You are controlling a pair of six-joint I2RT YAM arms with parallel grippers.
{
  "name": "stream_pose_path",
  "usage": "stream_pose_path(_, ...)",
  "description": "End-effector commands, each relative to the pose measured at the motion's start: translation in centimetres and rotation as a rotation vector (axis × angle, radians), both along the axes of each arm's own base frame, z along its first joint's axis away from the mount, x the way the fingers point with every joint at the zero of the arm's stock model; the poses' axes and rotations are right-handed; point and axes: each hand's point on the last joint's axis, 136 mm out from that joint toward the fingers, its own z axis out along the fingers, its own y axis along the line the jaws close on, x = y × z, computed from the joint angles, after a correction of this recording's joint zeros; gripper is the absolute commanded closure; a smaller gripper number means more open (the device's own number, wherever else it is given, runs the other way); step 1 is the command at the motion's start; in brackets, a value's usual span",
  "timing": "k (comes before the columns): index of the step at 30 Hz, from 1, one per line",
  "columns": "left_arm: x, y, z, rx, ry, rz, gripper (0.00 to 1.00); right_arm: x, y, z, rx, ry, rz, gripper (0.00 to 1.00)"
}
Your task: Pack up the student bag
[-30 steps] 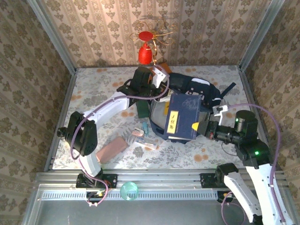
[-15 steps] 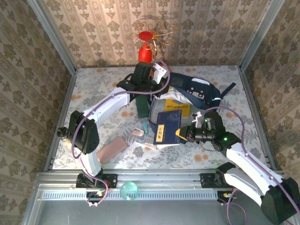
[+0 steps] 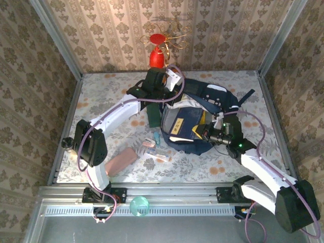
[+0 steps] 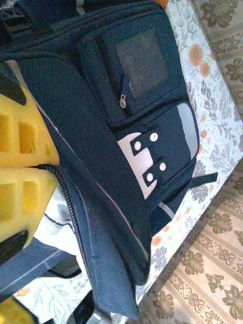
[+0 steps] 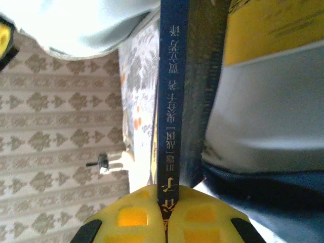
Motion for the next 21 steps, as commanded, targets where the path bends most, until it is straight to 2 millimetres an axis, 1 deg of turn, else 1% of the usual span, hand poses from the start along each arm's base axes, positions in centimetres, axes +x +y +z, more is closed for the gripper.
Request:
stream_pose_path(1, 0.8, 0.1, 3.4, -0.036, -0.102, 0.021, 1.00, 1.4, -3.5, -2.5, -0.142, -0.003, -0.114, 1.00)
stream_pose_path(2, 0.7, 0.0, 3.5, -0.036, -0.103, 0.020, 1.00, 1.4, -4.1, -3.6, -0.171, 0.022, -0.119, 1.00)
stream_pose_path(5, 0.6, -0.1, 3.3, -0.032, -0.107, 0.014, 1.00, 1.7, -4.7, -6.3, -0.214, 0.075, -0.122, 1.00)
stream_pose_path(7, 0.6, -0.1, 3.4, -0.031, -0.110, 0.018, 1.00, 1.9, -4.9, -7.5, -0.243, 0.103, -0.116, 1.00)
stream_pose_path(9, 0.5, -0.1, 3.5, -0.032, -0.113, 0.016, 1.00, 2.1, -5.5, -8.2, -0.277, 0.117, -0.137, 1.00)
stream_pose_path(11, 0.3, -0.1, 3.8, -0.037, -0.117, 0.014, 1.00, 2.5, -6.0, -8.3, -0.308, 0.120, -0.164, 1.00)
stream_pose_path(14, -0.3, -0.6, 4.6, -0.050, -0.129, 0.005, 1.00, 3.2, -6.5, -7.9, -0.313, 0.117, -0.209, 1.00)
stream_pose_path(17, -1.0, -1.1, 5.6, -0.074, -0.137, -0.006, 1.00, 3.8, -5.7, -7.2, -0.247, 0.120, -0.234, 1.00)
stream_pose_path(18, -1.2, -1.3, 6.0, -0.082, -0.143, -0.009, 1.00, 3.9, -5.1, -6.8, -0.218, 0.114, -0.232, 1.00)
stream_pose_path(21, -1.8, -1.8, 7.3, -0.098, -0.164, -0.020, 1.00, 4.2, -4.0, -5.8, -0.208, 0.099, -0.237, 1.00)
